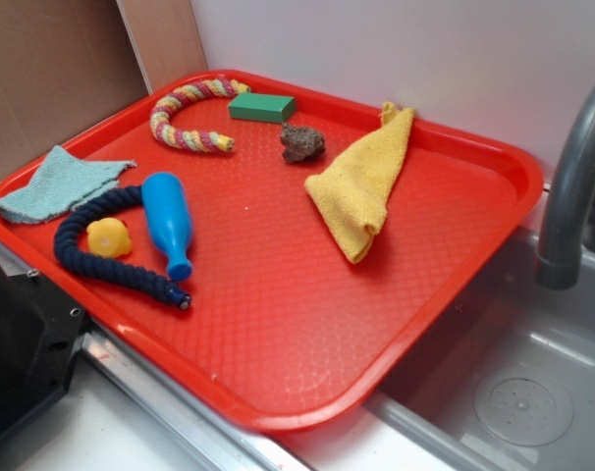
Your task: Grab the multicolored rope.
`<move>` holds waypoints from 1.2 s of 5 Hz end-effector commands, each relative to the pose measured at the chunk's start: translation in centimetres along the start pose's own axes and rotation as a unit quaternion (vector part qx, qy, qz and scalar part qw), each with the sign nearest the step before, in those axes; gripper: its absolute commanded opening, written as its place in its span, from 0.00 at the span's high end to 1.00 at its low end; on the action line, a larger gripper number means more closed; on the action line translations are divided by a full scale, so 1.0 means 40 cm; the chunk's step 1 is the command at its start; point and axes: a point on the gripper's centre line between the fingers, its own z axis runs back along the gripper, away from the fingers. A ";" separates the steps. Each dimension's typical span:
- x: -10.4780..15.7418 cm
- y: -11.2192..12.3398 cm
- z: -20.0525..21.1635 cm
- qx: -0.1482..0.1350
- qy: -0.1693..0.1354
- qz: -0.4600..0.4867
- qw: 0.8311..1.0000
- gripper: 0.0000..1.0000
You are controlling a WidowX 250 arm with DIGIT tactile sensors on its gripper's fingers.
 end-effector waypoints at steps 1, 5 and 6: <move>0.000 0.000 0.000 0.000 0.000 0.000 1.000 0.00; 0.122 0.315 -0.238 0.056 0.011 0.315 0.947 0.00; 0.122 0.315 -0.238 0.056 0.011 0.315 0.947 0.00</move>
